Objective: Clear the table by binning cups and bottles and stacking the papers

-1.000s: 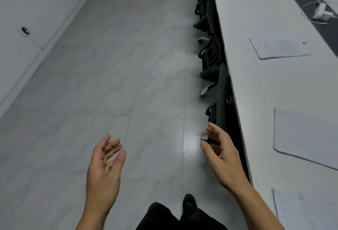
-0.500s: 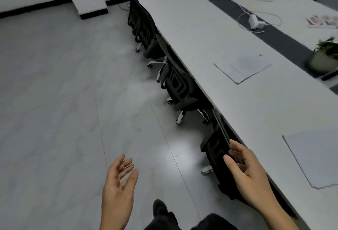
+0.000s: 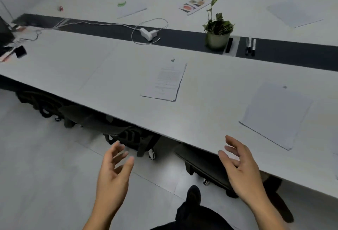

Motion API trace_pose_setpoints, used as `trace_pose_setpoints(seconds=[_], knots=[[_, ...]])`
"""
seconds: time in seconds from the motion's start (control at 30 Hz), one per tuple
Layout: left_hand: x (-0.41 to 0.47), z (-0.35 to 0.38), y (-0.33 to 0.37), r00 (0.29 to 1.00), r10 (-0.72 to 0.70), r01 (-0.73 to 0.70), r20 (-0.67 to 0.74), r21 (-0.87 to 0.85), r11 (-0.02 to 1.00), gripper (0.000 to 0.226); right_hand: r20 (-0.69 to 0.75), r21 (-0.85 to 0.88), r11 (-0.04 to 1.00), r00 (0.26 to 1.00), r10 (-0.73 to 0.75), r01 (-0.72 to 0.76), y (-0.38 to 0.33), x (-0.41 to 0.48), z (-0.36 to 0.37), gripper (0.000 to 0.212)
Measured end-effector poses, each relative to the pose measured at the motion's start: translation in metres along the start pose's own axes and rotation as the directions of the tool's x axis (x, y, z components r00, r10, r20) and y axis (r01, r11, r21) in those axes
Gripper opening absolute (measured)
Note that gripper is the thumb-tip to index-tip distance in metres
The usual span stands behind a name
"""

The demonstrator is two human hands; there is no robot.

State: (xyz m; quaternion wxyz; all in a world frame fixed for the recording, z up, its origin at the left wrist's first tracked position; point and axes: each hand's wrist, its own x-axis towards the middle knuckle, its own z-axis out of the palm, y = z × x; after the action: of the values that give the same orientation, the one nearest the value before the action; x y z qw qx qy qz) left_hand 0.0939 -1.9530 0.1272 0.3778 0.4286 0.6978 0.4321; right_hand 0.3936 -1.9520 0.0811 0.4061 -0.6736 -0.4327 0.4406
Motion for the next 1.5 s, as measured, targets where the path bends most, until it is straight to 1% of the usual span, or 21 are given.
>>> trace_pose_setpoints(seconds=[0.1,0.17,0.3,0.43,0.47,0.53,0.57,0.6,0.7,0.77,0.83,0.87,0.93,1.0,1.07,1.13,1.2,1.27,1.37,1.43,1.5], knots=[[0.048,0.002,0.022,0.998,0.055,-0.055,0.036,0.014,0.998,0.053,-0.019,-0.004,1.000,0.999,-0.028,0.028,-0.022,0.039,0.019,0.043],[0.074,0.007,0.029,0.997,0.053,-0.055,0.064,0.031,0.998,0.052,-0.010,-0.010,1.000,1.000,-0.026,0.026,-0.034,0.060,0.026,0.043],[0.126,0.030,0.039,0.993,0.029,-0.032,0.111,0.030,0.999,0.050,-0.085,0.007,1.000,0.996,-0.006,0.006,-0.051,0.087,0.032,0.044],[0.221,0.069,0.023,0.975,0.016,-0.071,0.224,0.240,0.968,0.053,-0.205,0.012,0.997,0.976,0.079,-0.078,-0.052,0.117,0.042,0.045],[0.254,0.079,0.013,0.966,-0.006,-0.082,0.258,0.329,0.941,0.057,-0.242,0.008,0.994,0.964,0.109,-0.110,-0.052,0.123,0.045,0.045],[0.320,0.100,-0.012,0.949,-0.079,-0.101,0.307,0.528,0.843,0.070,-0.298,0.007,0.984,0.939,0.172,-0.178,-0.055,0.131,0.051,0.045],[0.353,0.114,-0.023,0.940,-0.127,-0.089,0.318,0.585,0.806,0.077,-0.324,0.009,0.979,0.926,0.194,-0.202,-0.058,0.136,0.054,0.045],[0.381,0.128,-0.030,0.935,-0.178,-0.056,0.306,0.625,0.779,0.082,-0.350,0.005,0.974,0.913,0.212,-0.224,-0.061,0.142,0.057,0.045],[0.445,0.164,-0.050,0.933,-0.313,0.092,0.178,0.723,0.685,0.093,-0.405,-0.014,0.958,0.877,0.258,-0.288,-0.067,0.163,0.067,0.046],[0.472,0.181,-0.056,0.905,-0.411,0.183,0.113,0.768,0.614,0.099,-0.444,-0.019,0.945,0.850,0.284,-0.326,-0.071,0.173,0.077,0.047],[0.488,0.199,-0.059,0.892,-0.447,0.207,0.071,0.815,0.542,0.099,-0.477,-0.008,0.935,0.823,0.307,-0.354,-0.075,0.179,0.086,0.048],[0.491,0.207,-0.056,0.891,-0.449,0.206,0.071,0.818,0.537,0.100,-0.495,-0.001,0.931,0.810,0.316,-0.364,-0.077,0.181,0.089,0.048],[0.499,0.221,-0.055,0.878,-0.464,0.206,0.120,0.780,0.591,0.100,-0.525,0.025,0.925,0.782,0.336,-0.380,-0.080,0.186,0.090,0.049],[0.504,0.229,-0.053,0.832,-0.511,0.175,0.214,0.773,0.610,0.097,-0.550,0.057,0.917,0.754,0.359,-0.396,-0.081,0.191,0.089,0.049],[0.507,0.231,-0.050,0.793,-0.508,0.081,0.336,0.768,0.635,0.093,-0.571,0.067,0.912,0.734,0.368,-0.406,-0.079,0.195,0.087,0.049],[0.504,0.233,-0.048,0.788,-0.419,-0.044,0.451,0.720,0.693,0.086,-0.587,0.067,0.910,0.722,0.367,-0.409,-0.072,0.203,0.081,0.049],[0.488,0.237,-0.036,0.770,-0.332,-0.158,0.545,0.667,0.728,0.062,-0.587,0.055,0.905,0.719,0.371,-0.422,-0.061,0.214,0.071,0.050],[0.460,0.241,-0.015,0.749,-0.268,-0.219,0.606,0.607,0.764,0.035,-0.577,0.024,0.889,0.720,0.386,-0.457,-0.042,0.225,0.059,0.051],[0.418,0.241,0.008,0.746,-0.144,-0.281,0.650,0.504,0.817,0.015,-0.572,-0.025,0.840,0.697,0.433,-0.542,0.005,0.241,0.032,0.058],[0.395,0.242,0.021,0.763,-0.082,-0.300,0.641,0.463,0.834,0.011,-0.595,-0.019,0.781,0.634,0.493,-0.625,0.040,0.253,0.008,0.066],[0.373,0.242,0.035,0.773,-0.033,-0.315,0.634,0.429,0.846,0.010,-0.637,0.084,0.688,0.492,0.594,-0.721,0.068,0.267,-0.020,0.074]])
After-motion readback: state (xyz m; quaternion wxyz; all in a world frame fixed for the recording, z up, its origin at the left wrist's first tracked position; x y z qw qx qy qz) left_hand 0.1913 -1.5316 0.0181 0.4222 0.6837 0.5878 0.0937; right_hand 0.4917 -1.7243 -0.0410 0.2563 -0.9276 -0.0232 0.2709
